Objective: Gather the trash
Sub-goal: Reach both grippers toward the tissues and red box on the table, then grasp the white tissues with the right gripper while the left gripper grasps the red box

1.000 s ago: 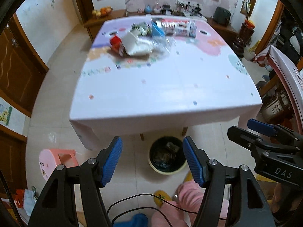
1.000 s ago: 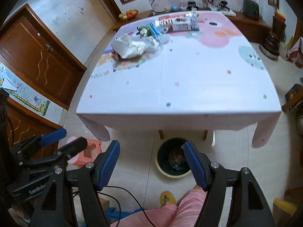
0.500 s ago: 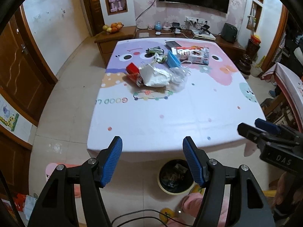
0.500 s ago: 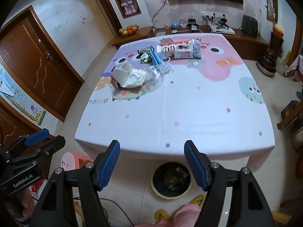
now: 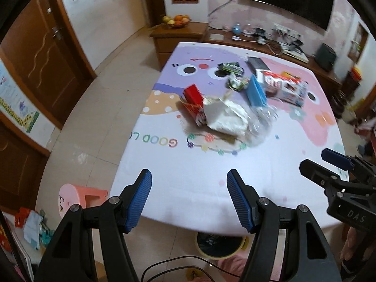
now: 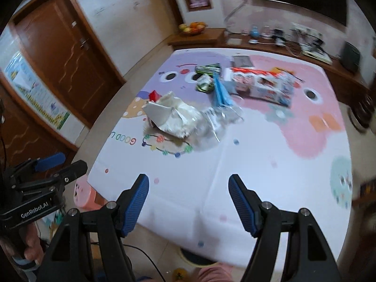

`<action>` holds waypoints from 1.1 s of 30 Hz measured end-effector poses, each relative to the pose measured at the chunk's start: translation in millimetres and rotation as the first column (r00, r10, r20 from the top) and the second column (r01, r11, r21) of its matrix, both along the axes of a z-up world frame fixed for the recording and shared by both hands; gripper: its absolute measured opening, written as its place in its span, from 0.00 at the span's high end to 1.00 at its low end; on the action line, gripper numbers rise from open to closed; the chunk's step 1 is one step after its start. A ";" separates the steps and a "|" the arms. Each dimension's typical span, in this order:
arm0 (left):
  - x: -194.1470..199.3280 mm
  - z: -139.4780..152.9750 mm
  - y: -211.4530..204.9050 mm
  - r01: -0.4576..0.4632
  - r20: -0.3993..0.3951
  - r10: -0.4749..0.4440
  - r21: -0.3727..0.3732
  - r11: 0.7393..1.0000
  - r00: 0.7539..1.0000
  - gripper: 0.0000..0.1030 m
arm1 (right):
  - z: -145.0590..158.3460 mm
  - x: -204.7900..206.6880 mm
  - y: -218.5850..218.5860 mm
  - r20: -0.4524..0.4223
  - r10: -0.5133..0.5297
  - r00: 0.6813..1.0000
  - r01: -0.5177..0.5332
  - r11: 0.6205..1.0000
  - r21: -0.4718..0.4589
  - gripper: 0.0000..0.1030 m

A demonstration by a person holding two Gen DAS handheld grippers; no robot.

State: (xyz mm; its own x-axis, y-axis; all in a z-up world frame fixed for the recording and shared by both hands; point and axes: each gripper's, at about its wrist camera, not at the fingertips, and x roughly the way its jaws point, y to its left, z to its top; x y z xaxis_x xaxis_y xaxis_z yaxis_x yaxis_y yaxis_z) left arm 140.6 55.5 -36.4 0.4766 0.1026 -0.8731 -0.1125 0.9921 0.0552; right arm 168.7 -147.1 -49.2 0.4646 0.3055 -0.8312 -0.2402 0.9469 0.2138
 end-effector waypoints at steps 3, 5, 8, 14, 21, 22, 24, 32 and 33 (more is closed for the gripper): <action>14.4 -0.3 0.5 -0.048 0.002 0.048 0.000 0.999 0.999 0.37 | -1.1 24.2 7.2 0.045 0.095 0.994 -0.094 0.995 -0.020 0.31; 21.6 -0.4 0.9 -0.062 -0.001 0.062 0.005 0.998 0.998 0.37 | -3.7 44.0 15.0 0.073 0.167 0.983 -0.165 0.986 -0.034 0.31; 33.3 -3.1 4.3 -0.065 -0.014 0.066 0.022 0.998 0.998 0.37 | -6.7 68.2 27.6 0.108 0.245 0.964 -0.237 0.968 -0.079 0.31; 65.4 -21.0 22.9 -0.050 -0.076 0.054 0.050 0.997 0.996 0.37 | -26.7 118.3 58.0 0.088 0.385 0.919 -0.371 0.918 -0.139 0.31; 108.5 -48.6 47.9 0.030 -0.159 -0.024 0.032 0.999 0.987 0.37 | -58.0 145.9 88.6 0.018 0.517 0.856 -0.498 0.833 -0.240 0.29; 113.4 -52.0 50.1 0.037 -0.165 -0.031 0.030 0.999 0.986 0.37 | -63.2 149.5 91.9 0.008 0.526 0.850 -0.509 0.826 -0.241 0.28; 123.4 -59.0 55.2 0.051 -0.179 -0.045 0.025 0.998 0.983 0.37 | -72.8 155.8 97.3 -0.011 0.544 0.839 -0.531 0.814 -0.234 0.28; 151.0 -82.8 71.8 0.049 -0.220 -0.054 -0.029 0.998 0.974 0.37 | -116.2 178.4 106.2 -0.138 0.496 0.858 -0.514 0.821 -0.248 0.27; 153.5 -83.7 72.9 0.048 -0.221 -0.055 -0.033 0.998 0.974 0.37 | -120.4 179.8 104.9 -0.155 0.480 0.863 -0.505 0.828 -0.245 0.27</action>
State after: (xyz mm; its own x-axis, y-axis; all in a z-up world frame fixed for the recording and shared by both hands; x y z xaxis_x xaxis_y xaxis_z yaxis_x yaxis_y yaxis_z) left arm 294.0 128.5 -120.1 0.2751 0.0574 -0.9597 -0.0493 0.9977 0.0455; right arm 348.5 -42.2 -169.5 0.2377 0.2353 -0.9424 -0.6830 0.7303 0.0100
